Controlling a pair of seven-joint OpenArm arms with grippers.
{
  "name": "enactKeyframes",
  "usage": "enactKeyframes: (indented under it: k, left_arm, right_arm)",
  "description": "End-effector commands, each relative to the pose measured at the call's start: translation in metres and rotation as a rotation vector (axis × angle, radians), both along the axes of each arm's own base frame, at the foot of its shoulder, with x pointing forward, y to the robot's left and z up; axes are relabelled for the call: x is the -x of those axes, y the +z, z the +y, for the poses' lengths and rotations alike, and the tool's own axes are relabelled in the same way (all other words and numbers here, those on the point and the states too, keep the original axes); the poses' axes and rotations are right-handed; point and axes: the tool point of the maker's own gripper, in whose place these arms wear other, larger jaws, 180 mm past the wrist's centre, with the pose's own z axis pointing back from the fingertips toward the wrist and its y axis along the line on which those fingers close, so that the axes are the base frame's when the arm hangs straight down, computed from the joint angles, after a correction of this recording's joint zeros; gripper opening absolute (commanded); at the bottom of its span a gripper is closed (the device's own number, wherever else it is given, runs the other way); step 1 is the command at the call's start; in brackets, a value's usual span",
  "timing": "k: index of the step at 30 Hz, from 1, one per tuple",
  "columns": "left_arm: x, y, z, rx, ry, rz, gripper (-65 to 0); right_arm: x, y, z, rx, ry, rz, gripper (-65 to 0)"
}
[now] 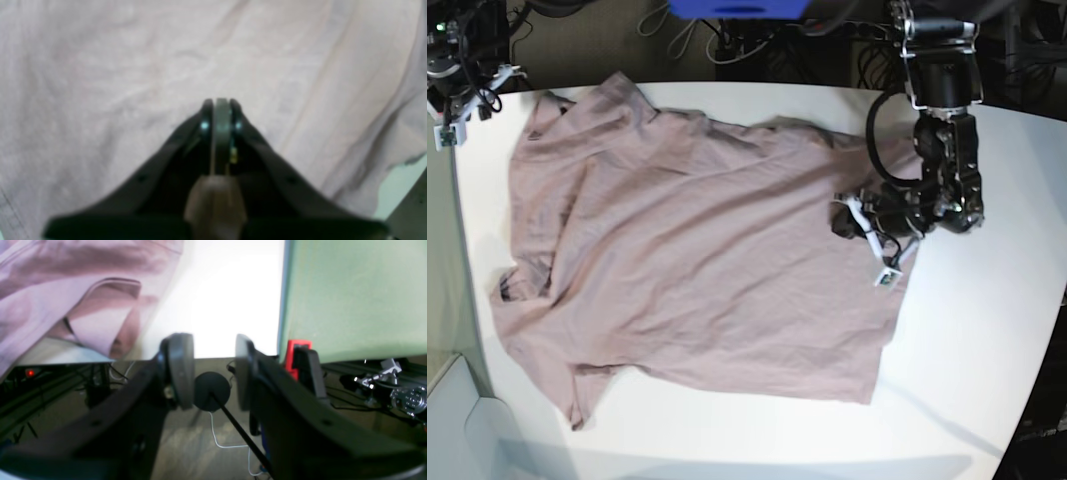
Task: Layout the t-shirt on the table in an organized manner, then fold the t-shirt properly
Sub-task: 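Release the t-shirt and regrasp its shoulder edges with both grippers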
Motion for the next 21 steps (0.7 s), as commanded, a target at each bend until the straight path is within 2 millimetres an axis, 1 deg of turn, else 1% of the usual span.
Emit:
enactKeyframes:
  k: [1, 4, 5, 8, 9, 11, 13, 15, 17, 19, 21]
  left_arm:
    - [-0.006, 0.005, 0.012, -0.034, 0.002, -0.032, -65.0]
    - [0.012, -0.01, 0.027, -0.065, 0.017, -0.016, -64.7]
    - [0.018, -0.014, 0.036, -0.078, 0.024, -0.008, -64.7]
    - [0.042, -0.026, 0.07, -0.102, 0.096, 0.033, -64.7]
    - [0.049, -0.028, 0.084, -0.107, 0.136, 0.043, -64.7]
    - [0.063, -0.031, 0.109, -0.116, 0.212, 0.061, -64.7]
    - [0.077, -0.033, 0.129, -0.123, 0.279, 0.079, -64.7]
    - [0.089, -0.033, 0.151, -0.145, 0.325, 0.09, -64.7]
    - [0.098, -0.035, 0.16, -0.153, 0.346, 0.102, -64.7]
    - [0.105, -0.037, 0.162, -0.158, 0.349, 0.115, -64.7]
    - [0.104, -0.031, 0.16, -0.17, 0.338, 0.093, -64.7]
  right_arm:
    - [-0.005, 0.009, -0.004, 0.019, 0.007, -0.03, -49.4]
    - [-0.008, 0.01, -0.004, 0.02, 0.009, -0.038, -50.3]
    - [-0.009, 0.01, -0.003, 0.019, 0.011, -0.042, -50.2]
    - [-0.011, 0.011, -0.003, 0.019, 0.015, -0.045, -50.2]
    - [-0.014, 0.012, -0.002, 0.018, 0.016, -0.054, -50.2]
    - [-0.018, 0.014, -0.004, 0.02, 0.01, -0.067, -50.2]
    - [-0.019, 0.014, -0.002, 0.018, 0.017, -0.069, -50.2]
    - [-0.02, 0.016, -0.005, 0.026, 0.021, -0.069, -50.2]
    - [-0.028, 0.019, -0.004, 0.026, 0.028, -0.087, -50.2]
    - [-0.032, 0.019, -0.002, 0.024, 0.03, -0.093, -50.2]
    - [-0.035, 0.019, 0.001, 0.018, 0.043, -0.096, -50.2]
